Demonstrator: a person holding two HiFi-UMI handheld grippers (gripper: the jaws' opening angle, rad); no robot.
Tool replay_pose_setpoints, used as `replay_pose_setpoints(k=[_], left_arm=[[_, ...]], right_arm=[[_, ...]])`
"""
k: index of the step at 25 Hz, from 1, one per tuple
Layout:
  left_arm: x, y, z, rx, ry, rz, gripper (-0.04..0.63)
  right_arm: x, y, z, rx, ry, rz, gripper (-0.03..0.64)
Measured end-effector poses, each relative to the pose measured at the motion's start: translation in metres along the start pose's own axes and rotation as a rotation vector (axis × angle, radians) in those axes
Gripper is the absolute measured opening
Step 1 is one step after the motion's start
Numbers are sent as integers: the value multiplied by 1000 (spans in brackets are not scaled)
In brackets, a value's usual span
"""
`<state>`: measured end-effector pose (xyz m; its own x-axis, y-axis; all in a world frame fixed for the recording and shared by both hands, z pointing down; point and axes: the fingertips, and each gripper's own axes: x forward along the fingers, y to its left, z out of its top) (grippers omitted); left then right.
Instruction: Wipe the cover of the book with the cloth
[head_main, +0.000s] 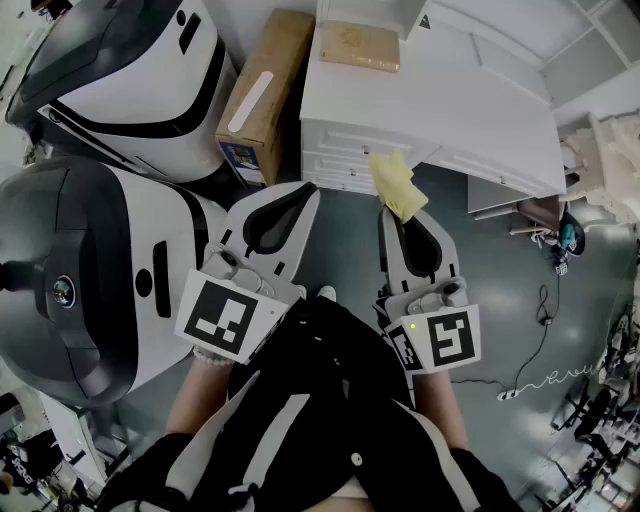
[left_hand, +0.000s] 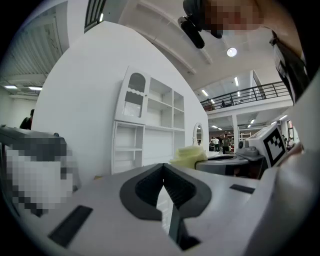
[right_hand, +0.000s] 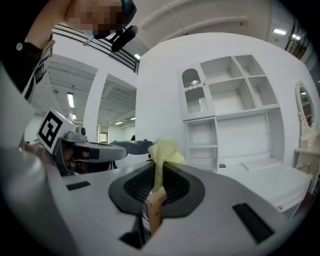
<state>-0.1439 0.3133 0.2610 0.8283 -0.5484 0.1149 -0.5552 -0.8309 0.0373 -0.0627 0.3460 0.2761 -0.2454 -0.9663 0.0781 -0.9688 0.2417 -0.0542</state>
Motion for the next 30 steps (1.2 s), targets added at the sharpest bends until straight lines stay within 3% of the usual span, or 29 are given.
replay_pose_setpoints(k=[30], left_arm=[[15, -31, 9, 22, -1, 53, 2]], right_arm=[[-26, -28, 5, -4, -31, 58, 35]])
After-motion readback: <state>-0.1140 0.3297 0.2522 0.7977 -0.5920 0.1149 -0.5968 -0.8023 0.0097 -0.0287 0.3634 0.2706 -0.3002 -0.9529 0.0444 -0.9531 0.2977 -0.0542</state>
